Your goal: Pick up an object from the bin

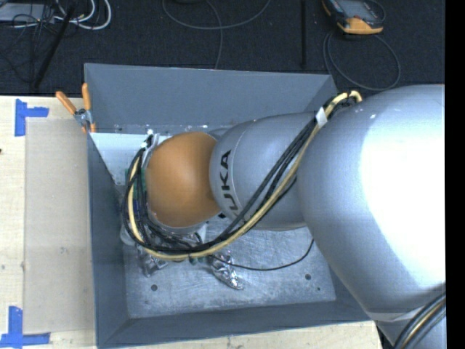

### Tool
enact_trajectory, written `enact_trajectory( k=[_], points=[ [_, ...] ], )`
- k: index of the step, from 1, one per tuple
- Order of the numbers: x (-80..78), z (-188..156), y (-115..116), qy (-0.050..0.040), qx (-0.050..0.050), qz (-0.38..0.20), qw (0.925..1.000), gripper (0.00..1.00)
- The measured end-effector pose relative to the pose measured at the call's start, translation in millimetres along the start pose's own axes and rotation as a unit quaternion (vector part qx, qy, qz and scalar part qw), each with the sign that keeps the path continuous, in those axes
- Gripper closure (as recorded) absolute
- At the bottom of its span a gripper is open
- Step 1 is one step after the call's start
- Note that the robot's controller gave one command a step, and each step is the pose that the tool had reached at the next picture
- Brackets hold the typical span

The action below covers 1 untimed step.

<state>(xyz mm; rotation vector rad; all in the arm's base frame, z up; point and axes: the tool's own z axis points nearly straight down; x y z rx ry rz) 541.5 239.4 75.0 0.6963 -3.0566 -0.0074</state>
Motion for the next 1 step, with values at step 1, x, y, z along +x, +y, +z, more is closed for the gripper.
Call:
enact_trajectory(
  k=[1],
  points=[
    [71.2, 2.2, 8.7, -0.0027, 0.003, -0.122, 0.9925, 1.00]
  ],
)
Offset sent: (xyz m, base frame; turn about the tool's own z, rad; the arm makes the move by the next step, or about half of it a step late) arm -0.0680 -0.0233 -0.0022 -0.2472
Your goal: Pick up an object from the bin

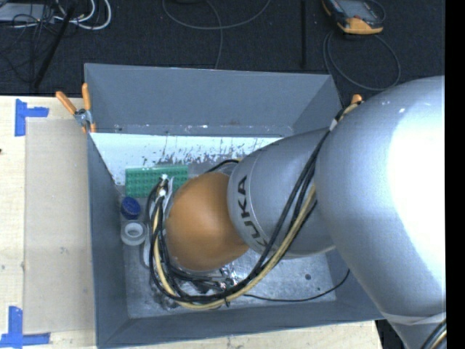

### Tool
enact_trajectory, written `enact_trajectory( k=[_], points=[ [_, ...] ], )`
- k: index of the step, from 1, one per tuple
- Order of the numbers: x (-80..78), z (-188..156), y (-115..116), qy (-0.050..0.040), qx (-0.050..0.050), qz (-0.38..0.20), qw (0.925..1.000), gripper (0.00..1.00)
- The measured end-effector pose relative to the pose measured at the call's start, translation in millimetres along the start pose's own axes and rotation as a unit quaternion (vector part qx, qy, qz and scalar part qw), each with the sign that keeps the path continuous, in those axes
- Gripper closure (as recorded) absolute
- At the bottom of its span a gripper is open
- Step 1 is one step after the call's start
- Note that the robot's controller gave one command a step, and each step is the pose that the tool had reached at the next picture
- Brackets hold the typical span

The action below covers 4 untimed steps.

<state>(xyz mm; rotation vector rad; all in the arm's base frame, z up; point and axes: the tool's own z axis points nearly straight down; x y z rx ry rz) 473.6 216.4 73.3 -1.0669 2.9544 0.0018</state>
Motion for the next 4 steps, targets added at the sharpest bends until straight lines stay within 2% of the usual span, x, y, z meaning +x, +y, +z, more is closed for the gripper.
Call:
enact_trajectory(
  k=[1, 2, 3, 4],
  points=[
    [25.1, -27, -85, 0.0009, 0.001, 0.092, 0.9957, 1.00],
    [23.5, -127, -89, -0.0034, 0.002, 0.044, 0.9990, 1.00],
    [25.9, -42, -90, 0.0043, -0.002, 0.026, 0.9997, 1.00],
    [25.5, -44, -94, 0.0017, -0.001, 0.031, 0.9995, 1.00]
  ],
)
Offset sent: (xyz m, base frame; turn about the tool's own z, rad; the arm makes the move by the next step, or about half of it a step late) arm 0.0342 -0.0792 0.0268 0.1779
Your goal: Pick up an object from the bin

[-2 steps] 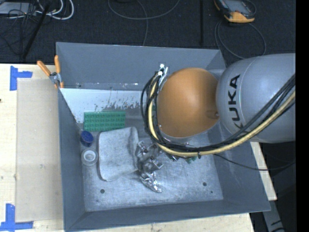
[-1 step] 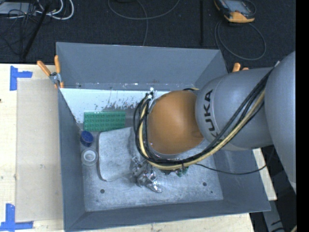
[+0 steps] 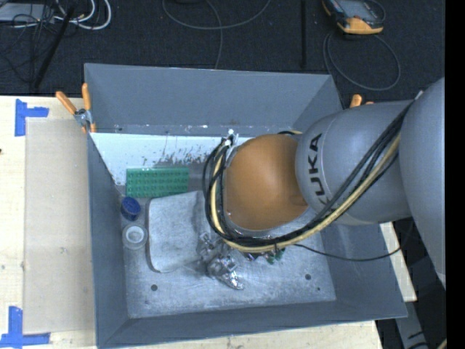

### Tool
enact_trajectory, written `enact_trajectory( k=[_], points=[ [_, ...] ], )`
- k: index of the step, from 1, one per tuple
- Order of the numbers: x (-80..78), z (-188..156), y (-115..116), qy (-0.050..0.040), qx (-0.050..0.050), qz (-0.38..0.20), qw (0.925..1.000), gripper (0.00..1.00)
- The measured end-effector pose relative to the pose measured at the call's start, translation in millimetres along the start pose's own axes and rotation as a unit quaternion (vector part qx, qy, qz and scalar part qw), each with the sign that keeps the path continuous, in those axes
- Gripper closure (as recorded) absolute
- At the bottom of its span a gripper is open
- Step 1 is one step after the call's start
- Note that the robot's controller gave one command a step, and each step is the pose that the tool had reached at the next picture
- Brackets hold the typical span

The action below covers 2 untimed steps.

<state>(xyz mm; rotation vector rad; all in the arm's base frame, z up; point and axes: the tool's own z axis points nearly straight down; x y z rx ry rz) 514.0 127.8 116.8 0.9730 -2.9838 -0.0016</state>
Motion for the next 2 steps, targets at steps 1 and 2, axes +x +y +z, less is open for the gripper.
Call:
enact_trajectory(
  k=[1, 2],
  points=[
    [7.9, -100, 52, -0.0035, 0.001, -0.112, 0.9937, 1.00],
    [-53.2, 2, 77, 0.0013, -0.001, -0.049, 0.9988, 1.00]
  ],
)
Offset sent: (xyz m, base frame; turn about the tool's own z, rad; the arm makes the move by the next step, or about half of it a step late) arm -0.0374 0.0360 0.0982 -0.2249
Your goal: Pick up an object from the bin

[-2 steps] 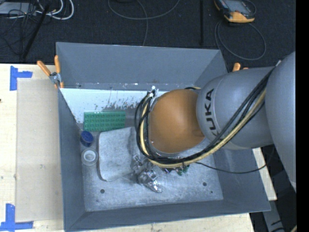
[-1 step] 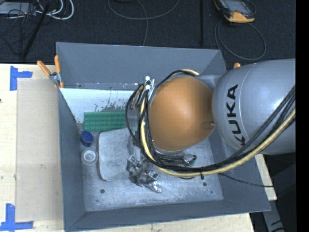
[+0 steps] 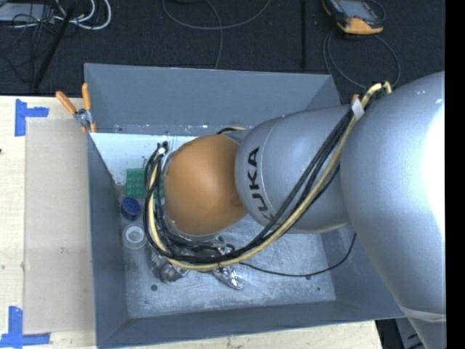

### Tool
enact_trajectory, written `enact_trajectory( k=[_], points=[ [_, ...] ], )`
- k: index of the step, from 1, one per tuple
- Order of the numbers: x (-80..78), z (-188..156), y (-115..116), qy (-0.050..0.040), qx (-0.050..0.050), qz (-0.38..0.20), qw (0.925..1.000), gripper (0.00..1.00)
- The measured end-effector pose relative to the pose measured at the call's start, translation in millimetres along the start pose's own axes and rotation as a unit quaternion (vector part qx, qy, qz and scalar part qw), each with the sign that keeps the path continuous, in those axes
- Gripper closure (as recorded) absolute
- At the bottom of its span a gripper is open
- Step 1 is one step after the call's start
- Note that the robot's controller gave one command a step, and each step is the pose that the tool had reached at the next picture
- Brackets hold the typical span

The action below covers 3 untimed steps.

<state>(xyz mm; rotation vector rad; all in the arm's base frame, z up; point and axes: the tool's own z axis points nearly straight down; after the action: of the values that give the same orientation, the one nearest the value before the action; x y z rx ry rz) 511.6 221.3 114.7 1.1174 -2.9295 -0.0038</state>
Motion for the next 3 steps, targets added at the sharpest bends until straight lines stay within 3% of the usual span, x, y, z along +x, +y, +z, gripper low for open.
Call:
enact_trajectory(
  k=[1, 2, 3],
  points=[
    [0.2, -4, -2, -0.0017, 0.001, 0.002, 1.0000, 0.00],
    [3.8, 44, -71, -0.0065, 0.000, -0.038, 0.9993, 0.00],
    [4.2, 41, -70, -0.0029, 0.001, -0.038, 0.9993, 1.00]
  ],
)
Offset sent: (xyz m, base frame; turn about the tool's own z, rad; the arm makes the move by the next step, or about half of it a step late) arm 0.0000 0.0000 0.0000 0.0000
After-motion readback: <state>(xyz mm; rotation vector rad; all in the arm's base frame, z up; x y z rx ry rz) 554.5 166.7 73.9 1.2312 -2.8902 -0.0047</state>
